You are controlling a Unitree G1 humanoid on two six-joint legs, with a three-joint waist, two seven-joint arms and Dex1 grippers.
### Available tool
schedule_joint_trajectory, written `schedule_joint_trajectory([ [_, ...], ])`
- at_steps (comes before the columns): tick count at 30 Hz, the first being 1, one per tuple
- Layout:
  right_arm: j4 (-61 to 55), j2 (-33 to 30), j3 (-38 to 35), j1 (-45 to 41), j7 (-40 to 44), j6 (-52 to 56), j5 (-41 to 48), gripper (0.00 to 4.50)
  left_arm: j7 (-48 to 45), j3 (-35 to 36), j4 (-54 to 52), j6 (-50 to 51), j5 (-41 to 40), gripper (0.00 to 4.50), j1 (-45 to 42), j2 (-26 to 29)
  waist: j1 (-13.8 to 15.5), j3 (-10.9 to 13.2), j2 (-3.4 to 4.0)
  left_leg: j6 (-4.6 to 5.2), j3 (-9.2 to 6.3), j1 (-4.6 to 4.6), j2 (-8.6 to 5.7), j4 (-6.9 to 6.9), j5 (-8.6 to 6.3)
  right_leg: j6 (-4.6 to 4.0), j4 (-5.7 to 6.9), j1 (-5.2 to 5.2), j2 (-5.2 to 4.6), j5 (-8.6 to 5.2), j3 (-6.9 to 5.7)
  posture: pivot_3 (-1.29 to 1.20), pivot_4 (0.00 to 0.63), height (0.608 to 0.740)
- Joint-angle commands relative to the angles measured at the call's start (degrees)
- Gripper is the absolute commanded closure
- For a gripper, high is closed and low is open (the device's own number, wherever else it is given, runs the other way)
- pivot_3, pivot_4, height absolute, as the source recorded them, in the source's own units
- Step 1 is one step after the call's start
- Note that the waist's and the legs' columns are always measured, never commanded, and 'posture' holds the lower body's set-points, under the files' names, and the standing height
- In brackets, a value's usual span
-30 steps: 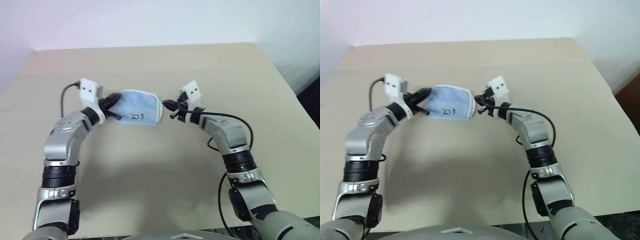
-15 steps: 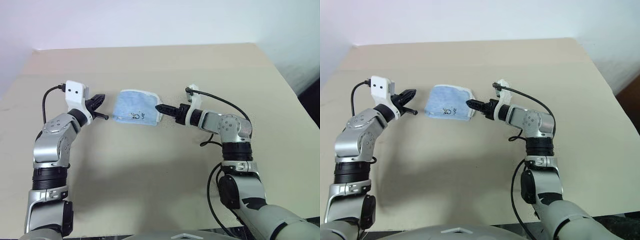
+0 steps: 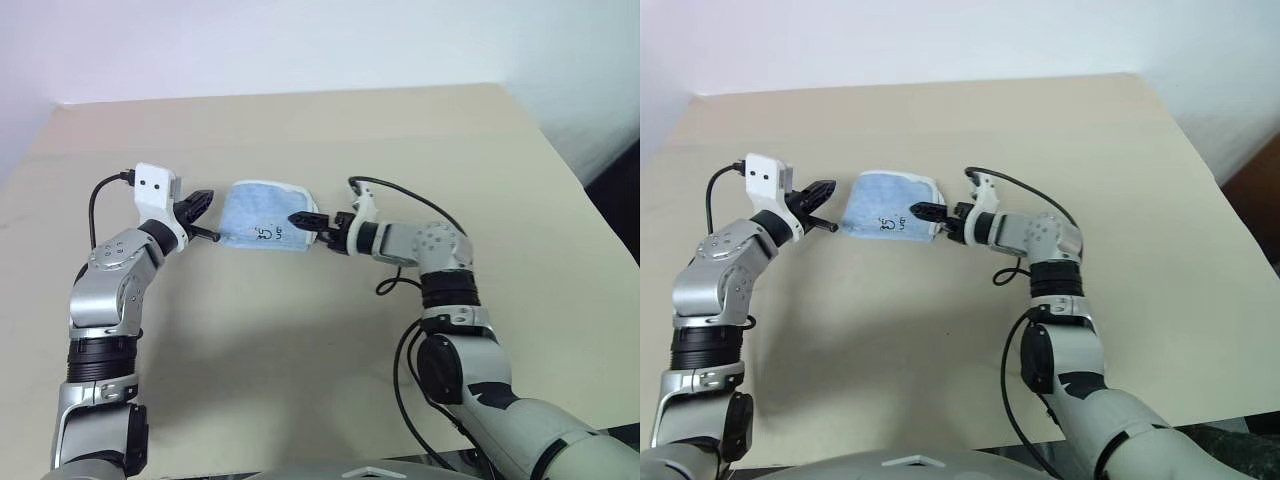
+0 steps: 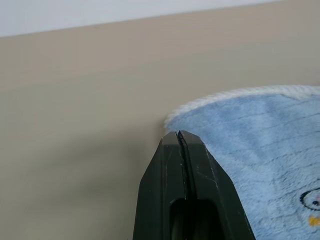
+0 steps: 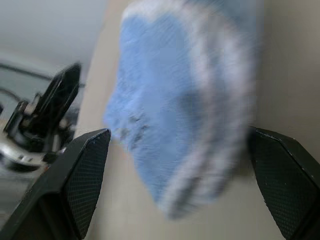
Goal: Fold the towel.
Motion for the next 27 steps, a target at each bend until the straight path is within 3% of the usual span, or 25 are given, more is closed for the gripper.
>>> schedule_joint_trajectory([
  [1,1.0,1.6,0.8,-2.4,0.1,-0.8,0.7,0.03,-0.1,0.2,-2.0,-1.3,-0.1,4.50,-0.6,0.0,-0.1,0.0,0.00,0.00,0.00,0.00,-0.01,0.00,0.00,0.00,0.00,0.00,0.00,0.00,0.01,0.00,0.150,0.728],
  [6,7.2,3.1,-4.3,-4.9,-3.5,-4.3,2.2,0.03,0.0,0.0,-3.0,-1.3,0.0,4.50,0.4,-0.4,-0.2,0.0,0.00,-0.01,0.00,0.00,-0.01,0.00,0.00,0.00,0.00,-0.01,0.00,0.00,0.01,0.00,0.150,0.728],
  [18,3.4,2.1,-7.5,-3.9,-5.8,-4.0,5.6,3.99,-0.2,-0.2,-3.4,-1.2,0.2,4.50,0.8,-0.1,-0.2,0.0,0.00,-0.02,0.00,0.00,0.00,-0.01,0.00,-0.01,0.00,-0.03,0.00,0.00,0.02,0.00,0.150,0.728],
  [20,2.0,2.4,-7.8,-3.5,-6.5,-3.5,6.4,4.45,-0.4,-0.6,-2.9,-1.4,0.4,4.50,0.3,-0.3,-0.2,0.0,0.00,-0.02,0.00,0.00,-0.01,0.00,0.00,0.00,0.00,-0.02,0.00,0.00,0.02,0.00,0.150,0.728],
  [27,-5.4,-0.4,-14.4,-2.4,-12.3,-6.8,10.6,4.45,-0.2,-1.5,-2.7,-1.6,0.6,4.50,-0.5,-0.9,0.0,0.0,0.00,-0.01,0.00,-0.01,-0.01,0.00,0.00,-0.01,0.00,-0.01,0.00,0.00,0.03,0.00,0.150,0.728],
])
